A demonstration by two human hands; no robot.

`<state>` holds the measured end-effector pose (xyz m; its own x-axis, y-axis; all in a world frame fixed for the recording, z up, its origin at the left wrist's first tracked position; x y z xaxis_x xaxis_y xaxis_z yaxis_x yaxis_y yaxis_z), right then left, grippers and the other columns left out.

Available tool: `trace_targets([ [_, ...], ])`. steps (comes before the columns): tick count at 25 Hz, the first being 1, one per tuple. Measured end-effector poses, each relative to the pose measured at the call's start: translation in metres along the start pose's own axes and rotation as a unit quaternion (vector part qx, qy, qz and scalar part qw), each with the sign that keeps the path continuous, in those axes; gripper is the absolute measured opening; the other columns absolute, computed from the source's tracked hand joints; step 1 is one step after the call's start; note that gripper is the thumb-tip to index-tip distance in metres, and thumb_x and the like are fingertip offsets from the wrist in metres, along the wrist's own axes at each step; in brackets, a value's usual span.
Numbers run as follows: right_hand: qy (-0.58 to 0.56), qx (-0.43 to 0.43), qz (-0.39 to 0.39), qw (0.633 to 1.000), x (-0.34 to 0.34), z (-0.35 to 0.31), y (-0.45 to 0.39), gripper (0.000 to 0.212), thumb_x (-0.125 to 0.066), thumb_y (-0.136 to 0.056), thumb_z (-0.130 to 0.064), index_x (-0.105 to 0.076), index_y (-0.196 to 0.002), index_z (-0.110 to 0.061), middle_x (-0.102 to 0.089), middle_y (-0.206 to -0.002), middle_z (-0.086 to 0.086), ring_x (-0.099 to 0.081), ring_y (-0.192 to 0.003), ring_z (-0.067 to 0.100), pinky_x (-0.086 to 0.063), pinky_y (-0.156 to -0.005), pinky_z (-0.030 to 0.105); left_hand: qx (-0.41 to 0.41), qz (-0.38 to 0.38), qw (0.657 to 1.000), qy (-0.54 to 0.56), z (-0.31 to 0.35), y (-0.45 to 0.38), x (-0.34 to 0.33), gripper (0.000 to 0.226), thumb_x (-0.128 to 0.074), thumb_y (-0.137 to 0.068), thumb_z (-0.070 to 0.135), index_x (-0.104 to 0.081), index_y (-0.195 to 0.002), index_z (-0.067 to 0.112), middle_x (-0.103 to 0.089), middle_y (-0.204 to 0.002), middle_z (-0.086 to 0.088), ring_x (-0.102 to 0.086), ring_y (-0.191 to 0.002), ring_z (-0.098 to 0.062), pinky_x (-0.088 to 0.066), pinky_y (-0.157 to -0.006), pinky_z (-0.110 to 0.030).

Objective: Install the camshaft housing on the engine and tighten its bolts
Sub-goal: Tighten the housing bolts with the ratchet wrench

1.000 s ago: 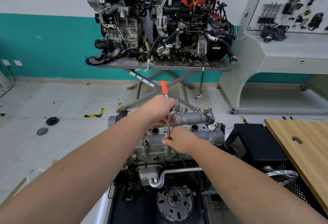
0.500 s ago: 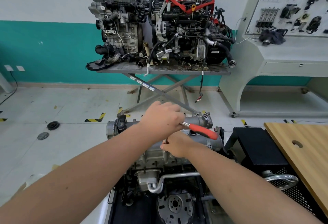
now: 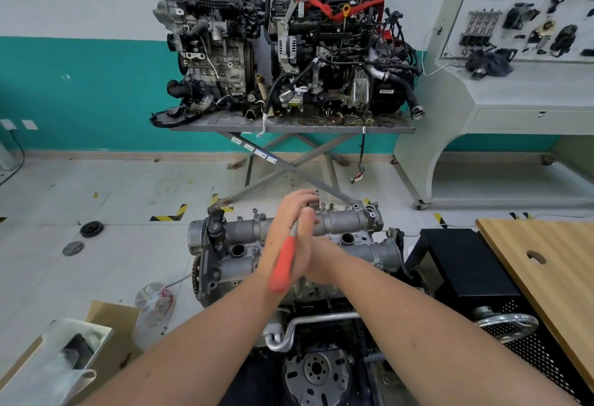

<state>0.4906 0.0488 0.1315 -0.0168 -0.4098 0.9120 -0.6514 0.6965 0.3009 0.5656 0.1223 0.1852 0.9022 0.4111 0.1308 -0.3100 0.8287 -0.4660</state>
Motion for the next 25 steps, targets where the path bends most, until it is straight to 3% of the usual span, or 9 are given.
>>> trace_targets([
  [3,0.004,0.042,-0.024,0.999,-0.001,-0.008,-0.003,0.027,-0.047,-0.091,-0.024,-0.068,-0.075,-0.020,-0.070,-0.078,0.000,-0.064,-0.070,0.017,-0.042,-0.058,0.030,0.195,0.051,0.957,0.208,0.001,-0.007,-0.003,0.043,-0.034,-0.102,0.051,-0.072,-0.094,0.032,-0.073,-0.090,-0.006,-0.065,-0.069,-0.019,-0.051,-0.065,-0.026],
  [6,-0.066,0.012,-0.010,0.998,0.001,-0.001,0.001,0.026,-0.051,-0.086,-0.032,-0.067,-0.069,-0.023,-0.067,-0.067,-0.003,-0.062,-0.063,0.010,-0.037,-0.054,0.027,0.301,0.039,0.906,0.295,0.003,-0.018,0.003,0.045,-0.037,-0.106,0.044,-0.070,-0.089,0.018,-0.067,-0.070,-0.011,-0.057,-0.054,-0.020,-0.051,-0.057,-0.028],
  [9,-0.095,0.007,-0.020,0.995,0.000,0.001,0.000,0.031,-0.057,-0.086,-0.035,-0.068,-0.059,-0.024,-0.068,-0.060,-0.004,-0.061,-0.057,0.002,-0.037,-0.054,0.024,0.381,0.043,0.895,0.227,0.006,-0.031,0.009,0.032,-0.045,-0.103,0.040,-0.059,-0.092,0.013,-0.064,-0.060,-0.007,-0.065,-0.054,-0.023,-0.059,-0.061,-0.033],
  [12,-0.096,0.009,-0.037,0.995,0.004,-0.001,0.004,0.035,-0.058,-0.089,-0.036,-0.075,-0.061,-0.026,-0.069,-0.060,-0.008,-0.062,-0.061,0.002,-0.041,-0.058,0.023,0.393,-0.047,0.916,0.062,0.010,-0.044,0.016,0.031,-0.041,-0.099,0.042,-0.057,-0.096,0.016,-0.072,-0.073,-0.011,-0.074,-0.085,-0.034,-0.057,-0.091,-0.047],
  [14,-0.096,0.021,-0.038,0.994,0.006,-0.003,0.007,0.033,-0.057,-0.090,-0.034,-0.078,-0.066,-0.025,-0.069,-0.061,-0.007,-0.063,-0.068,0.004,-0.043,-0.063,0.024,0.367,-0.142,0.919,-0.027,0.020,-0.051,0.020,0.033,-0.039,-0.100,0.041,-0.057,-0.101,0.013,-0.076,-0.078,-0.012,-0.075,-0.079,-0.027,-0.056,-0.090,-0.043],
  [18,-0.082,0.023,-0.029,0.996,0.008,-0.005,0.008,0.031,-0.058,-0.092,-0.031,-0.079,-0.071,-0.020,-0.067,-0.060,-0.008,-0.063,-0.072,0.006,-0.044,-0.068,0.026,0.224,-0.265,0.896,-0.276,0.040,-0.065,0.022,0.037,-0.040,-0.102,0.036,-0.063,-0.094,0.008,-0.074,-0.074,-0.002,-0.062,-0.063,-0.015,-0.044,-0.063,-0.030],
  [22,-0.096,0.021,-0.029,0.995,0.002,-0.002,0.006,0.029,-0.059,-0.090,-0.031,-0.079,-0.072,-0.019,-0.073,-0.074,-0.007,-0.066,-0.076,0.007,-0.049,-0.075,0.030,0.002,-0.365,0.787,-0.498,0.052,-0.058,0.011,0.033,-0.037,-0.104,0.045,-0.050,-0.090,0.018,-0.055,-0.079,0.005,-0.056,-0.073,-0.019,-0.041,-0.059,-0.033],
  [24,-0.120,0.018,-0.034,0.992,0.000,0.001,0.003,0.028,-0.061,-0.089,-0.031,-0.077,-0.070,-0.019,-0.074,-0.075,-0.007,-0.067,-0.070,0.007,-0.054,-0.074,0.033,-0.129,-0.339,0.730,-0.579,0.048,-0.047,0.012,0.035,-0.037,-0.101,0.052,-0.056,-0.095,0.023,-0.047,-0.086,0.008,-0.051,-0.081,-0.017,-0.039,-0.067,-0.033],
  [25,-0.113,0.024,-0.021,0.993,-0.002,0.002,0.000,0.027,-0.061,-0.088,-0.033,-0.076,-0.070,-0.020,-0.073,-0.072,-0.008,-0.067,-0.068,0.007,-0.054,-0.071,0.032,-0.199,-0.287,0.725,-0.593,0.045,-0.043,0.015,0.036,-0.042,-0.099,0.052,-0.062,-0.093,0.023,-0.049,-0.089,0.007,-0.053,-0.084,-0.018,-0.040,-0.070,-0.035],
])
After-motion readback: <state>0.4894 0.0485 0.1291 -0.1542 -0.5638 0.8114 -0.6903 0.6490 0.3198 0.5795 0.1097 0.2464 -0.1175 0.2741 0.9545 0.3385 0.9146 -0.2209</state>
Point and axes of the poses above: each hand's wrist, its own y-axis away from the middle knuckle, its own x-axis out of the back of the hand, z = x × y, the point moved 2 cm from there along -y, towards the middle knuckle
